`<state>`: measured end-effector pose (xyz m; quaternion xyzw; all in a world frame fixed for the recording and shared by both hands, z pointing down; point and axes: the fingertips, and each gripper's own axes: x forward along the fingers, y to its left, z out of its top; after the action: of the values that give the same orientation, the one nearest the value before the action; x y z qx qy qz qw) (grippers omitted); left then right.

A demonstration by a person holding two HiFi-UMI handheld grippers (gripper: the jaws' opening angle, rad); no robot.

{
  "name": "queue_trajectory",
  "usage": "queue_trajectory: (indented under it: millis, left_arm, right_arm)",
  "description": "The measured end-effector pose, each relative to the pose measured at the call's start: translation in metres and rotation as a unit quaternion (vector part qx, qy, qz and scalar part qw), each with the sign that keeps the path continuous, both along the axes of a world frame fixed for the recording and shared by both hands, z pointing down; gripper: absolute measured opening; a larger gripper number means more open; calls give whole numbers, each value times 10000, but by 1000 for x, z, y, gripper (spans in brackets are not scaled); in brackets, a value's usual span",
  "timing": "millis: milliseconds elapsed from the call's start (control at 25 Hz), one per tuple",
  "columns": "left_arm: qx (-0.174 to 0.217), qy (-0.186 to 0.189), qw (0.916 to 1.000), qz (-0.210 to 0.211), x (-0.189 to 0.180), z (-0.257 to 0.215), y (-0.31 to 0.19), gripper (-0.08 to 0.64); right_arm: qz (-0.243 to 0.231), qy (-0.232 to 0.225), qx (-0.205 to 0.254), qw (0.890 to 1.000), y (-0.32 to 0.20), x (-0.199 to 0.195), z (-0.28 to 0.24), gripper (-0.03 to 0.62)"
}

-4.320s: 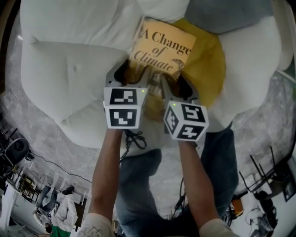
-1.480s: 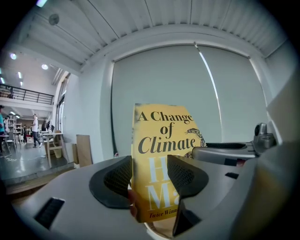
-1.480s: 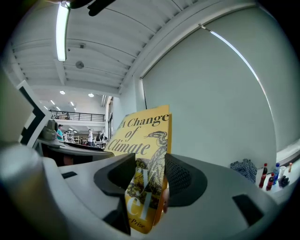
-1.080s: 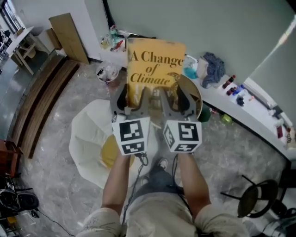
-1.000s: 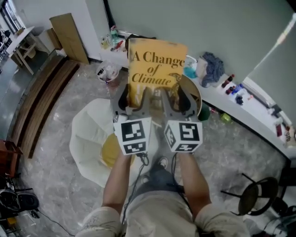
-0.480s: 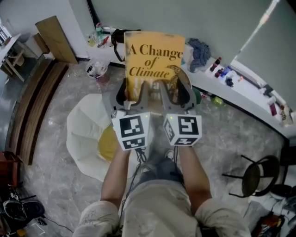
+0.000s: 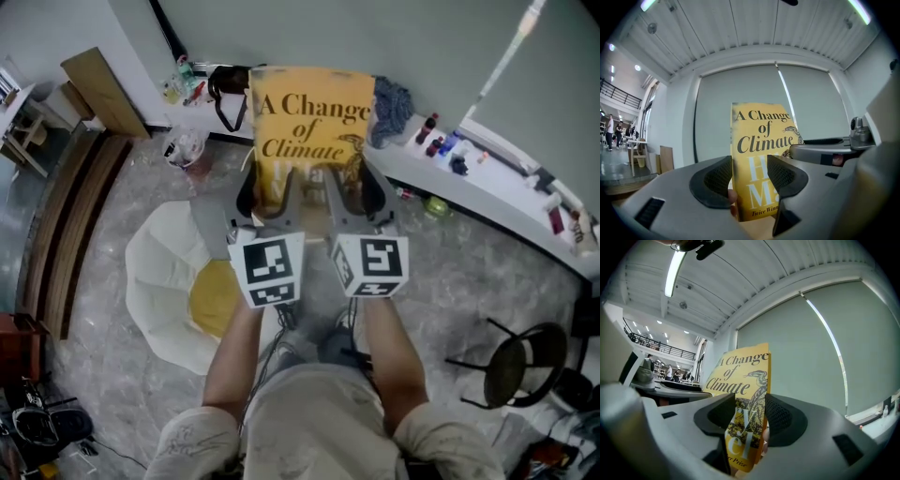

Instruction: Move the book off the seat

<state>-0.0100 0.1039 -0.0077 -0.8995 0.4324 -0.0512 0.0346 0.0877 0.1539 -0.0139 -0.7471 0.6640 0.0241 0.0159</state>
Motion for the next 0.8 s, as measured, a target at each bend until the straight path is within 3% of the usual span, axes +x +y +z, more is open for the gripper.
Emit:
queue_trajectory:
  millis: [200, 480, 800]
  left_arm:
    - [52, 46, 9999, -99, 2, 1, 2, 244]
    - [-49, -83, 9995, -315, 110, 12, -1, 244]
    - [-290, -251, 9983, -441, 152, 41, -19, 242]
  right_arm:
    - [-136, -29, 37, 9999, -1, 4, 2, 202]
    - [-480, -222, -40, 9986, -12, 115, 17, 202]
    - [-599, -347, -271, 9972, -33, 158, 46, 202]
